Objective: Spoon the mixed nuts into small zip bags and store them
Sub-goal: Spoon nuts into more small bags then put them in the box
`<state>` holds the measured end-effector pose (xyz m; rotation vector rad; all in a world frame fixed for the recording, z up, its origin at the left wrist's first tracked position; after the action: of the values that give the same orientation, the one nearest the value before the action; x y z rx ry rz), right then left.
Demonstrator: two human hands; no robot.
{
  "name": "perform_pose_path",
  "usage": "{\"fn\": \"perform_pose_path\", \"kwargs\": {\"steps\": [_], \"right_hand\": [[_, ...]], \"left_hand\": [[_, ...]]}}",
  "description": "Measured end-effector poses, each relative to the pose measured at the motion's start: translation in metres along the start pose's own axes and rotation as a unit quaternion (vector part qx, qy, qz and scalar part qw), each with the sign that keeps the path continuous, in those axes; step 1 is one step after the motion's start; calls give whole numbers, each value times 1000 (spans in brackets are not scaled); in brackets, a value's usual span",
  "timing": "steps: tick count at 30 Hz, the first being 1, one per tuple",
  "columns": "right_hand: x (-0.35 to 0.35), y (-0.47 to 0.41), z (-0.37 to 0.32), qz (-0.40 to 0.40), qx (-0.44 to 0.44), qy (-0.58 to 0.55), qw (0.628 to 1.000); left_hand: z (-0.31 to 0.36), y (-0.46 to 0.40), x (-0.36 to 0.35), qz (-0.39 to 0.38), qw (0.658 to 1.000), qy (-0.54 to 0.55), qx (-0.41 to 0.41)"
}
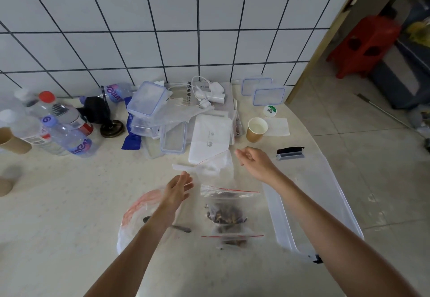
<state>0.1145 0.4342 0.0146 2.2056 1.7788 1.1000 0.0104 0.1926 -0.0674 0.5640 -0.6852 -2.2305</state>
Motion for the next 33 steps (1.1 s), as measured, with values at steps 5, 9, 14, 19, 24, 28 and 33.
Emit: {"fn": "perform_pose_path", "kwargs": {"steps": [5, 9, 14, 19, 24, 28, 33], "right_hand": [[-18, -41, 16, -82, -114, -53, 989], [-38, -53, 40, -113, -156, -181, 965], [-37, -54, 42, -77, -107, -222, 966], [-15, -25, 30, -66, -52, -161, 983], [6, 9, 26, -58, -8, -32, 998], [1, 14, 8, -55, 29, 88, 994], [-16, 4, -27, -43, 65, 129, 989]], "left_hand": [[-12, -28, -10, -42, 996, 10, 80], [-12, -34, -17, -68, 993, 62, 74], [-6, -36, -20, -50, 997, 45, 44], [20, -31, -30, -55, 997, -22, -51], [36, -20, -40, -104, 985, -66, -123], [41, -15, -45, -116, 980, -82, -142], [49, -8, -44, -114, 978, -81, -152]]}}
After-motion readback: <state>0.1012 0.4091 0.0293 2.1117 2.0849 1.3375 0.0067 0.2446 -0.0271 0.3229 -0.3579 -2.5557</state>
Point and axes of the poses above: each hand's wrist, its own y-axis away from the middle knuckle, its own x-axis out of the back of the hand, z = x × y, the point moved 5 cm from there along -y, towards the middle knuckle, and after that the axes turned 14 degrees about -z, right-handed, at the moved point
